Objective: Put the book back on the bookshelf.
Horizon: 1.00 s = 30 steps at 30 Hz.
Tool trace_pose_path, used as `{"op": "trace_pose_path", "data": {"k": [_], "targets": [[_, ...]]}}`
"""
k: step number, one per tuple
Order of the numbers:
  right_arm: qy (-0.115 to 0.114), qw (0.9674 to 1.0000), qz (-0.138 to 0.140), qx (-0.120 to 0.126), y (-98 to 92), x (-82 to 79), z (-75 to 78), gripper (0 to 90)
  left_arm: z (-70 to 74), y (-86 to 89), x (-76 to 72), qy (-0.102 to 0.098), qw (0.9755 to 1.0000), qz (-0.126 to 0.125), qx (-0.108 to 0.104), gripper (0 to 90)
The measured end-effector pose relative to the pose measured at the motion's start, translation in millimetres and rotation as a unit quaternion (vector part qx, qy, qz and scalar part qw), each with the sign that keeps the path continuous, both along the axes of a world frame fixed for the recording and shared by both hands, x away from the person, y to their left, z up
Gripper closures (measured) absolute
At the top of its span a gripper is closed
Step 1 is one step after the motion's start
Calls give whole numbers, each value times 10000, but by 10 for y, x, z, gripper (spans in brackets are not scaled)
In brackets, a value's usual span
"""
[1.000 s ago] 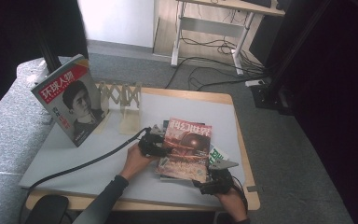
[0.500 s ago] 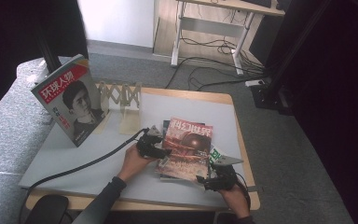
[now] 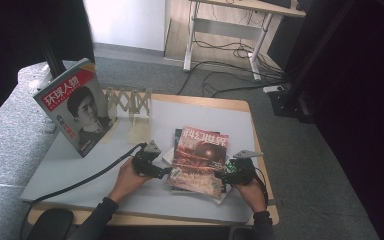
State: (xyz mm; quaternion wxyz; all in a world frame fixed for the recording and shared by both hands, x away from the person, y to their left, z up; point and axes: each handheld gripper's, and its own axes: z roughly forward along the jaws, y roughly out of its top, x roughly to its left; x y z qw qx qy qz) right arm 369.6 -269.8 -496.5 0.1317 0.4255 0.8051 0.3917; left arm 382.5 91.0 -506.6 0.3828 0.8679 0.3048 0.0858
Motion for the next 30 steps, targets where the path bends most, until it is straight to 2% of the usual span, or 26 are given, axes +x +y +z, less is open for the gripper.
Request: {"op": "trace_pose_path", "data": {"k": [4, 9, 13, 17, 25, 30], "targets": [[62, 9999, -110, 55, -24, 182, 26, 20, -42, 44, -63, -6, 9999, -41, 129, 140], [120, 9997, -167, 108, -29, 386, 36, 9, -107, 38, -130, -63, 9985, -139, 523, 70], [176, 9996, -199, 128, -18, 519, 7, 6, -189, 74, -150, 5, 9978, -230, 615, 29], [282, 9992, -241, 159, -5, 633, -49, 6, -216, 82, -183, -96, 9977, -242, 621, 17], [524, 9981, -264, 205, 33, 803, -158, 11, -221, 91, -180, -89, 9977, -265, 616, 15], [697, 9963, -292, 401, 21, 885, -216, 0, -222, 91, -181, -93, 9977, -262, 612, 15]]}}
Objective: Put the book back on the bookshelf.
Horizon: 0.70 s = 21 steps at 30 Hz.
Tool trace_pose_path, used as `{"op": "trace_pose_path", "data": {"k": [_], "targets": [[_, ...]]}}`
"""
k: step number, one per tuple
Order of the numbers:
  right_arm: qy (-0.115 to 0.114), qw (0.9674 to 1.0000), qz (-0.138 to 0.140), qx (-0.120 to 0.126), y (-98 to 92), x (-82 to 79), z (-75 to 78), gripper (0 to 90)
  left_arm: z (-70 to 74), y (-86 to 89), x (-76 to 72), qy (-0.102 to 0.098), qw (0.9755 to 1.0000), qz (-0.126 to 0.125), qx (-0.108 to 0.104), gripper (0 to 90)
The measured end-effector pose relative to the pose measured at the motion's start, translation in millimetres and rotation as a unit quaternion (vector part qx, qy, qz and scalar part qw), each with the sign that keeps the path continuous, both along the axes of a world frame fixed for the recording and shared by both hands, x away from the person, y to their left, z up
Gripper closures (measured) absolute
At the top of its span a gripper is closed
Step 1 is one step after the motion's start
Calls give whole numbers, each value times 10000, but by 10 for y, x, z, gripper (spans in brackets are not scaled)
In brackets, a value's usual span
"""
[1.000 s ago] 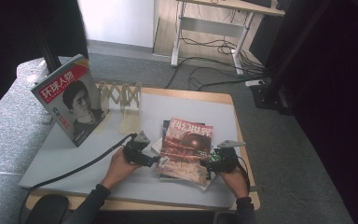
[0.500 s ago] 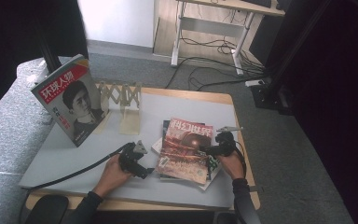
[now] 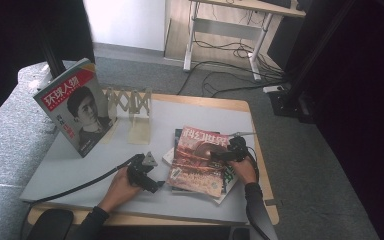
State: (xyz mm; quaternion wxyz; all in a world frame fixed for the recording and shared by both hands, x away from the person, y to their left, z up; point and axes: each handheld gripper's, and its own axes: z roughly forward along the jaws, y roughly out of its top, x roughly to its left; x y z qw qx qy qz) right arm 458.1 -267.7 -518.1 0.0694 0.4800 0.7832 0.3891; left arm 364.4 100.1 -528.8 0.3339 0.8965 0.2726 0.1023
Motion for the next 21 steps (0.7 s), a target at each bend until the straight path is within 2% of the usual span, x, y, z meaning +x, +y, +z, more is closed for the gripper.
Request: {"op": "trace_pose_path", "data": {"k": [2, 6, 10, 12, 15, 21], "targets": [[106, 9999, -4, 117, -10, 30, -20, 0, 0, 0, 0, -2, 10000, 0, 0, 15], [202, 9997, 69, 153, 5, 75, -25, 0, -1, 0, -1, -4, 10000, 1, -2, 15], [294, 9992, 104, 265, 11, 118, -18, 52, -2, 0, -2, -4, 10000, 4, -4, 15], [201, 9993, 58, 322, 8, 110, 1, 128, -2, 0, -1, -2, 10000, 4, -5, 15], [-89, 9995, -155, 250, 6, 78, 54, 288, -2, 0, -1, -3, 10000, 4, -4, 15], [-525, 9980, -296, -174, 34, 25, 172, 564, -2, 0, -1, -2, 10000, 5, -4, 15]]}}
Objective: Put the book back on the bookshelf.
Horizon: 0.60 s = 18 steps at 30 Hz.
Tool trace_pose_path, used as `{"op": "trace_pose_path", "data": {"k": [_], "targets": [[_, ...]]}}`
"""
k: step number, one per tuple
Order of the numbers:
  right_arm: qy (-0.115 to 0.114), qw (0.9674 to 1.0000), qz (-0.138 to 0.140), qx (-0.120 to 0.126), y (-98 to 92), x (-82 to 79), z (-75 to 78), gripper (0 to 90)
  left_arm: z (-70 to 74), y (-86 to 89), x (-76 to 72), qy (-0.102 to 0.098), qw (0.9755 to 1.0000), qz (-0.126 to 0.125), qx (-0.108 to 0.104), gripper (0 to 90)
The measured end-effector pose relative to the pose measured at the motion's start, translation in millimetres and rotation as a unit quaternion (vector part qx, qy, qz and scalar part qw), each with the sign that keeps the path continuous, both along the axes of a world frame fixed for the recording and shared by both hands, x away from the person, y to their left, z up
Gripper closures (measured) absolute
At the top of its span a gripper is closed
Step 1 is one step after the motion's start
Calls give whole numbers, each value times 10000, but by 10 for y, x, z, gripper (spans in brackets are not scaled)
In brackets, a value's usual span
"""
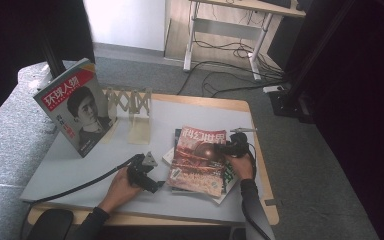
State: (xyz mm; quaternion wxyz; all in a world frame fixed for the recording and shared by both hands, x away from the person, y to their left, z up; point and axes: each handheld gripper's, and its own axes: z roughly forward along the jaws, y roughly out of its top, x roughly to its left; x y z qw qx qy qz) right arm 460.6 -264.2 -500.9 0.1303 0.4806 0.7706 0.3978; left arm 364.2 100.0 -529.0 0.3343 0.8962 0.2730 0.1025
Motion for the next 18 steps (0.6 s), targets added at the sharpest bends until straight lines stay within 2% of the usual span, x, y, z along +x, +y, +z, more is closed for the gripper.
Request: {"op": "trace_pose_path", "data": {"k": [4, 9, 18], "targets": [[-165, 9998, 10, -110, 12, -27, 59, 693, 0, -1, -1, -5, 10000, 3, 3, 15], [-256, 9996, 25, 90, 2, -56, 112, 788, 1, -3, -1, -3, 10000, 9, 19, 14], [-533, 9984, 109, 127, 68, -154, 324, 825, 2, -3, 0, -3, 10000, 4, 24, 14]]}}
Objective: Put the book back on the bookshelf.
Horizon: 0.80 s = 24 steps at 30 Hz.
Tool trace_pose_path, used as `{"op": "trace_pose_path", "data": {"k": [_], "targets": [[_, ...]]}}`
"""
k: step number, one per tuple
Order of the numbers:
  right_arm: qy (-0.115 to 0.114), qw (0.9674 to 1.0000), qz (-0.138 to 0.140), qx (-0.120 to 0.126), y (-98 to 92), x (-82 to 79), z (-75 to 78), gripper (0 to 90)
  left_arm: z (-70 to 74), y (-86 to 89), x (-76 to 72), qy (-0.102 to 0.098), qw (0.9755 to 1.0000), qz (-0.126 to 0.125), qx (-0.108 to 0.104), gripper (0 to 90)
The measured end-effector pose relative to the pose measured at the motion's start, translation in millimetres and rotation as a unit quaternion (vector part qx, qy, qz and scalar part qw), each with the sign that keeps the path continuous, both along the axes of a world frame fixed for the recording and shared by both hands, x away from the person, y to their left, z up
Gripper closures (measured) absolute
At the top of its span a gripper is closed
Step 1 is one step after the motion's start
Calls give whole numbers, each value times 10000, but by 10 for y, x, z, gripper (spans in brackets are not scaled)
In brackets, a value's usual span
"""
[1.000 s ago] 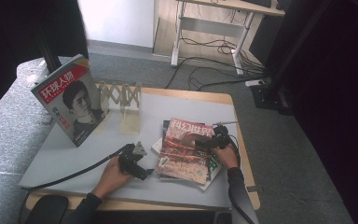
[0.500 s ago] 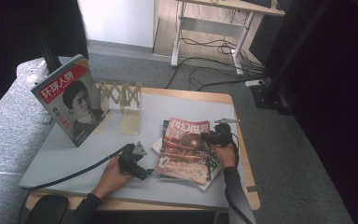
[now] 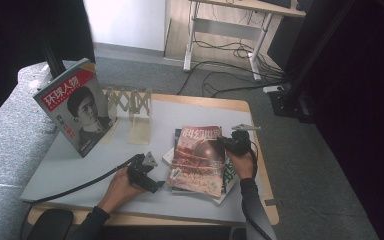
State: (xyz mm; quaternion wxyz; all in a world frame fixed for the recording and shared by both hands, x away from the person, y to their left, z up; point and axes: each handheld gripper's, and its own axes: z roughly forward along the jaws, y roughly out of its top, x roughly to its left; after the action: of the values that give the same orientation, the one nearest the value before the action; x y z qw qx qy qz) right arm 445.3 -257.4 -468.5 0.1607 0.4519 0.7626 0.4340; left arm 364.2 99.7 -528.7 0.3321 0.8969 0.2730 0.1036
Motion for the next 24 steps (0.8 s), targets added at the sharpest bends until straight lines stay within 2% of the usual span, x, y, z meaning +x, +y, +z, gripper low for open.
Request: {"op": "trace_pose_path", "data": {"k": [7, 14, 17, 20, 24], "targets": [[-216, 9997, 77, -29, 44, -108, 192, 826, 0, 2, 3, 4, 10000, -7, -8, 15], [-446, 9989, 151, -32, 72, -233, 372, 826, 40, 19, 33, 143, 9999, 25, -27, 48], [-559, 9982, 203, -30, 88, -288, 437, 826, 92, 36, 52, 209, 9995, 39, -225, 77], [-651, 9975, 278, -52, 105, -343, 501, 826, 185, 69, 71, 184, 9988, 45, -456, 108], [-763, 9964, 379, -28, 139, -412, 573, 826, 309, 110, 103, 182, 9964, 57, -824, 148]]}}
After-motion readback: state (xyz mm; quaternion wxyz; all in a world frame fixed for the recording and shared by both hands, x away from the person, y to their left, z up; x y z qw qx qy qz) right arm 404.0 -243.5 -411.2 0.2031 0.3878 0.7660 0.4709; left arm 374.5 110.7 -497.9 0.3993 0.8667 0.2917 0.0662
